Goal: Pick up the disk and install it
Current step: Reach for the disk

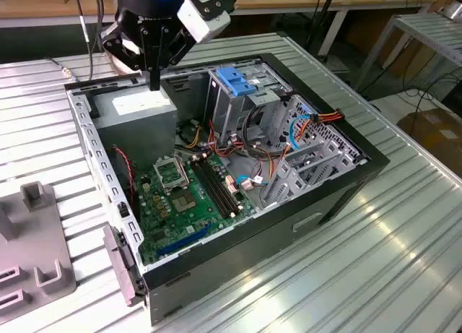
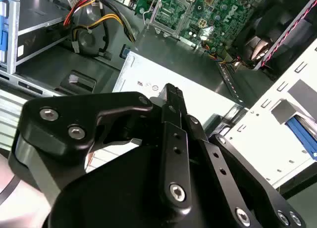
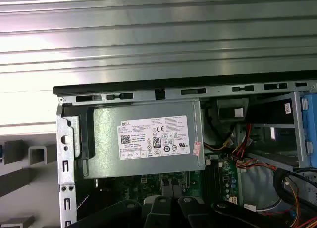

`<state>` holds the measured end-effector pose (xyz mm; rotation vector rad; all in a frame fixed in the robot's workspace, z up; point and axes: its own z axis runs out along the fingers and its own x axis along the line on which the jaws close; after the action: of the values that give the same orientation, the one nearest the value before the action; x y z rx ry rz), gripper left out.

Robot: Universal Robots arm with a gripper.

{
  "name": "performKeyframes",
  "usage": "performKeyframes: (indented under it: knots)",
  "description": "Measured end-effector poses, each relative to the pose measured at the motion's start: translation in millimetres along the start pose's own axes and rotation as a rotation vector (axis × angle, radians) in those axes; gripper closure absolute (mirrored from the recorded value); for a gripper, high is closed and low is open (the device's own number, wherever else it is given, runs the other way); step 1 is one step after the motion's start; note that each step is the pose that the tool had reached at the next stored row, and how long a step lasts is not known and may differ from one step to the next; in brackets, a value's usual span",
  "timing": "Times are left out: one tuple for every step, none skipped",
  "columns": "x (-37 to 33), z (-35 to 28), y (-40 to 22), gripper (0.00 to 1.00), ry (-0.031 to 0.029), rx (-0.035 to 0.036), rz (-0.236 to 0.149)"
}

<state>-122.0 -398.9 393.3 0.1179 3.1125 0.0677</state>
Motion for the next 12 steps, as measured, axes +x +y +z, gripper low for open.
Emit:
performKeyframes:
  knots:
    - [0.5, -0.1, 0.0, 0.90, 0.0000, 0.0001, 0.000]
    - [3.5, -0.1, -0.3, 0.90, 0.0000, 0.0000, 0.000]
    - [6.2, -0.2, -0.5, 0.90, 0.0000, 0.0001, 0.000]
    - [7.7, -0.2, -0.6, 0.90, 0.0000, 0.0001, 0.000]
    - [8.5, -0.3, -0.6, 0.90, 0.0000, 0.0000, 0.000]
    - [10.0, -0.3, -0.7, 0.90, 0.0000, 0.0000, 0.000]
    - [11.0, -0.3, -0.8, 0.90, 0.0000, 0.0001, 0.000]
    - [11.8, -0.3, -0.9, 0.90, 0.0000, 0.0001, 0.000]
    - [14.3, -0.4, -1.1, 0.90, 0.0000, 0.0000, 0.000]
    - [15.6, -0.5, -1.2, 0.90, 0.0000, 0.0001, 0.000]
    - [16.9, -0.5, -1.3, 0.90, 0.0000, 0.0000, 0.000]
    - [18.0, -0.5, -1.3, 0.90, 0.0000, 0.0001, 0.000]
